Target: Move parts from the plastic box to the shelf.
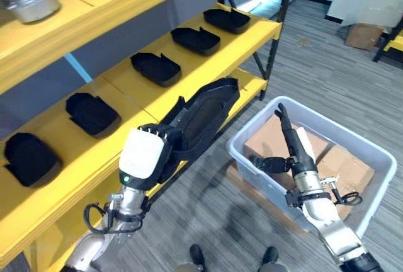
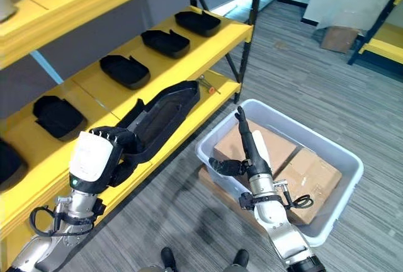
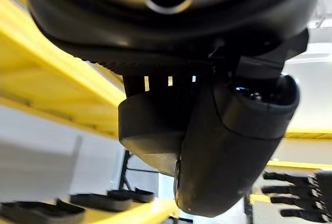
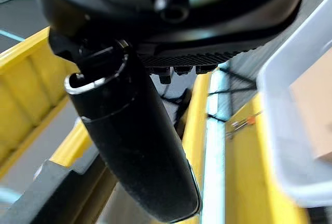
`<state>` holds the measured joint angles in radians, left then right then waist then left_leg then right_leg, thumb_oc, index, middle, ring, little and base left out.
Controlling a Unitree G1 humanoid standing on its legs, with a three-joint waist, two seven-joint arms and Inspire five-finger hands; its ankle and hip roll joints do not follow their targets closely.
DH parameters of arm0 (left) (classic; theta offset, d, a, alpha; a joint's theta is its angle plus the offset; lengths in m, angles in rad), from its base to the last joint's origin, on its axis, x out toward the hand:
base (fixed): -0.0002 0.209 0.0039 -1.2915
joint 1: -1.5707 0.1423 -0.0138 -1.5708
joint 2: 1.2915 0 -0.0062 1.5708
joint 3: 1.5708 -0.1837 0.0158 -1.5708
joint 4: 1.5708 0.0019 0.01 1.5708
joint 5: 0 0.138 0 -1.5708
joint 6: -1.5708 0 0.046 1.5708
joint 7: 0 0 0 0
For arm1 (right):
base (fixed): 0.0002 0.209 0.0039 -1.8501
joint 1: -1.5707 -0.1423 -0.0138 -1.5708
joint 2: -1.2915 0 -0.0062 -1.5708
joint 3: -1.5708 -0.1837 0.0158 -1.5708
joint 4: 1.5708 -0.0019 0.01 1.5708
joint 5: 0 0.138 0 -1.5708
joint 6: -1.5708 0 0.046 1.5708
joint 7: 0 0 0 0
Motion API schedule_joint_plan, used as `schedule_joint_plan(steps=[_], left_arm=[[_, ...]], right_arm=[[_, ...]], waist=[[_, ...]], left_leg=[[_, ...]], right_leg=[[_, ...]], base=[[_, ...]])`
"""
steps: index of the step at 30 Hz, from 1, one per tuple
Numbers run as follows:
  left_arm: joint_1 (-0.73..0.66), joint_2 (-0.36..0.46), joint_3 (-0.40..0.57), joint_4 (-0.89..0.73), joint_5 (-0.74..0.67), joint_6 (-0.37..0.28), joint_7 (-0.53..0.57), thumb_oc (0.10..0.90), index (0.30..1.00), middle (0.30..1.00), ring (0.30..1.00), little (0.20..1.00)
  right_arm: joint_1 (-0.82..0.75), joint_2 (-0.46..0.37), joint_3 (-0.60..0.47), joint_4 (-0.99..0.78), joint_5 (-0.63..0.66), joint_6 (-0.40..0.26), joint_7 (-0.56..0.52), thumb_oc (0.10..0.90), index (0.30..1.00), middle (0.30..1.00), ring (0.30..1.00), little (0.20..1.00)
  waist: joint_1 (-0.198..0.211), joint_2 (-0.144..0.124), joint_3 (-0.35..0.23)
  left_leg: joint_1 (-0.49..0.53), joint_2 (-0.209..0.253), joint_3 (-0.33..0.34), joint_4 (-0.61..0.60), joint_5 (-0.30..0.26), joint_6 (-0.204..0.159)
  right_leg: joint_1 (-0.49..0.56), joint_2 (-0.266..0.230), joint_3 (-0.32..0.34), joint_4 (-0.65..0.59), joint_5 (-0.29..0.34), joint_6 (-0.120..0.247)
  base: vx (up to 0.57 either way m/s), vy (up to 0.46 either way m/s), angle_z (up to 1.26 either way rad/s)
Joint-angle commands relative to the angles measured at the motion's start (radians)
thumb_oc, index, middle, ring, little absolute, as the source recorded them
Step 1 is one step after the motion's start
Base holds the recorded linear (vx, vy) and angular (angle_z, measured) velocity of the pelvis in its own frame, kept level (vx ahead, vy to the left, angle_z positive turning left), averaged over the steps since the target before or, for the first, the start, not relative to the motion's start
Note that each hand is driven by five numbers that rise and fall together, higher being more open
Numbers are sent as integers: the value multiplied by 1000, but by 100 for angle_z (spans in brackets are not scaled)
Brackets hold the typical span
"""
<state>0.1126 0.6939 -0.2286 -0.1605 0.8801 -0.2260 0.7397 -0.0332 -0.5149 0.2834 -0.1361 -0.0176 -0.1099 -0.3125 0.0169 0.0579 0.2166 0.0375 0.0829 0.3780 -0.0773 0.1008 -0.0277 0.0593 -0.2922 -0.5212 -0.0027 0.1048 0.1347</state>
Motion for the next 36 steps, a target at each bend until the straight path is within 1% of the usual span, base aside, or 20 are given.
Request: schedule_joint_plan(steps=[1, 4, 9, 11, 12, 13, 15, 16, 17, 19, 20, 24, 27, 28, 29, 31, 32, 33, 34, 36], left_arm=[[-32, 56, 129, -132, -16, -3, 149, 400, 300, 300, 300, 300], [-28, 69, 135, -128, -47, -31, 146, 400, 300, 300, 300, 300], [-44, 62, 120, -105, -35, -75, 154, 400, 300, 300, 300, 300], [-71, 43, 101, -93, -1, -126, 138, 400, 300, 300, 300, 300], [-76, 41, 96, -93, 4, -128, 138, 400, 300, 300, 300, 300], [-85, 40, 93, -105, -7, -125, 121, 400, 300, 300, 300, 300], [-93, 51, 108, -106, -34, -104, 114, 400, 300, 300, 300, 300], [-104, 65, 140, -94, -62, -103, 99, 400, 300, 300, 300, 300], [-110, 67, 151, -92, -63, -106, 87, 400, 300, 300, 300, 300], [-129, 66, 156, -92, -74, -107, 64, 400, 300, 300, 300, 300], [-145, 66, 154, -90, -89, -98, 53, 400, 300, 300, 300, 300], [-119, 47, 164, -95, -56, -86, 67, 400, 300, 300, 300, 300], [-69, 30, 180, -103, -21, -84, 102, 400, 300, 300, 300, 300], [-66, 29, 181, -103, -18, -83, 107, 400, 300, 300, 300, 300], [-64, 26, 181, -107, -16, -81, 117, 400, 300, 300, 300, 300], [-88, 19, 157, -111, -12, -69, 124, 400, 300, 300, 300, 300], [-90, 19, 156, -110, -12, -68, 124, 400, 300, 300, 300, 300], [-107, 17, 139, -113, -7, -41, 125, 400, 300, 300, 300, 300], [-118, 20, 126, -119, -13, -7, 124, 400, 300, 300, 300, 300], [-77, 24, 172, -141, -32, 73, 138, 400, 300, 300, 300, 300]], right_arm=[[-62, 12, 10, -120, 13, -140, -8, 900, 1000, 1000, 1000, 1000], [-99, 19, 45, -155, 8, -155, 13, 900, 1000, 1000, 1000, 1000], [-132, 34, 64, -174, -32, -154, -16, 900, 1000, 1000, 1000, 1000], [-131, 47, 60, -190, -56, -126, -53, 900, 1000, 1000, 1000, 1000], [-130, 49, 61, -190, -60, -122, -63, 900, 1000, 1000, 1000, 1000], [-120, 46, 49, -183, -64, -123, -94, 900, 1000, 1000, 1000, 1000], [-98, 37, 30, -186, -55, -152, -100, 900, 1000, 1000, 1000, 1000], [-76, 29, 6, -193, -28, -176, -86, 900, 1000, 1000, 1000, 1000], [-69, 24, -2, -191, -19, -189, -84, 900, 1000, 1000, 1000, 1000], [-57, 17, -13, -194, -21, -199, -84, 900, 1000, 1000, 1000, 1000], [-51, 12, -23, -192, -21, -214, -78, 900, 1000, 1000, 1000, 1000], [-50, 9, -42, -182, -17, -240, -71, 900, 1000, 1000, 1000, 1000], [-38, 5, -56, -182, 6, -257, -72, 900, 1000, 1000, 1000, 1000], [-36, 5, -57, -184, 5, -257, -72, 900, 1000, 1000, 1000, 1000], [-28, -1, -60, -189, 3, -262, -83, 900, 1000, 1000, 1000, 1000], [-20, -8, -56, -189, 44, -265, -105, 900, 1000, 1000, 1000, 1000], [-20, -8, -57, -188, 44, -265, -105, 900, 1000, 1000, 1000, 1000], [-20, -3, -57, -188, 37, -268, -122, 900, 1000, 1000, 1000, 1000], [-21, 0, -55, -186, 14, -278, -132, 900, 1000, 1000, 1000, 1000], [5, -21, -91, -205, 16, -295, -95, 900, 1000, 1000, 1000, 1000]], waist=[[28, -32, -127], [70, -39, -127], [106, -49, -118], [96, -52, -112], [90, -54, -114], [72, -58, -114], [52, -64, -118], [34, -70, -124], [24, -73, -125], [1, -71, -129], [-12, -66, -131], [-13, -59, -133], [-18, -56, -138], [-19, -55, -138], [-30, -56, -135], [-60, -58, -124], [-60, -57, -124], [-73, -56, -121], [-80, -52, -118], [-81, -40, -125]], left_leg=[[56, 53, 11, 72, -86, -38], [52, 20, -23, 62, -101, -16], [38, -18, -55, 62, -120, 13], [12, -50, -115, 60, -106, 51], [2, -56, -132, 62, -106, 55], [-7, -64, -185, 63, -104, 68], [-16, -71, -232, 60, -101, 76], [-24, -76, -272, 56, -96, 76], [-27, -83, -297, 55, -94, 74], [-44, -96, -348, 61, -78, 71], [-55, -103, -379, 69, -79, 68], [-71, -119, -410, 75, -80, 59], [-77, -127, -390, 108, -98, 53], [-80, -128, -386, 114, -102, 53], [-81, -127, -341, 149, -126, 47], [-94, -78, -220, 203, -139, 28], [-96, -77, -220, 206, -140, 27], [-94, -51, -196, 206, -135, 17], [-86, -34, -205, 190, -125, 11], [-60, 18, -293, 98, -55, -18]], right_leg=[[13, 24, 14, -27, 9, 28], [15, -10, -4, -23, 39, 49], [8, -57, -17, 5, 65, 67], [-18, -64, 78, 109, 39, 39], [-28, -64, 103, 127, 29, 36], [-38, -25, 192, 147, -2, 24], [-41, 32, 264, 153, -46, 12], [-38, 109, 317, 149, -105, -7], [-36, 152, 353, 135, -123, -24], [-53, 211, 442, 109, -111, -51], [-62, 230, 479, 106, -111, -63], [-55, 245, 492, 68, -102, -78], [-50, 243, 488, 35, -85, -80], [-50, 243, 488, 34, -84, -80], [-49, 235, 476, 27, -85, -79], [-53, 207, 428, 24, -76, -73], [-53, 208, 427, 23, -76, -73], [-58, 197, 415, 24, -72, -71], [-61, 190, 418, 26, -70, -69], [-63, 178, 470, 28, -72, -63]], base=[[-91, 200, 20], [-101, 222, 19], [-71, 165, 52], [-113, 146, 82], [-40, -27, 152], [36, -67, 181], [45, -83, 160], [46, -84, 134], [33, -73, 125], [-25, -54, 60], [-36, -52, 55], [-24, -86, 54], [25, -109, -9], [13, -20, 16], [-22, -3, 15], [-77, 33, 13], [-82, 76, 61], [-23, 121, 85], [53, 276, 76], [146, 399, 23]])
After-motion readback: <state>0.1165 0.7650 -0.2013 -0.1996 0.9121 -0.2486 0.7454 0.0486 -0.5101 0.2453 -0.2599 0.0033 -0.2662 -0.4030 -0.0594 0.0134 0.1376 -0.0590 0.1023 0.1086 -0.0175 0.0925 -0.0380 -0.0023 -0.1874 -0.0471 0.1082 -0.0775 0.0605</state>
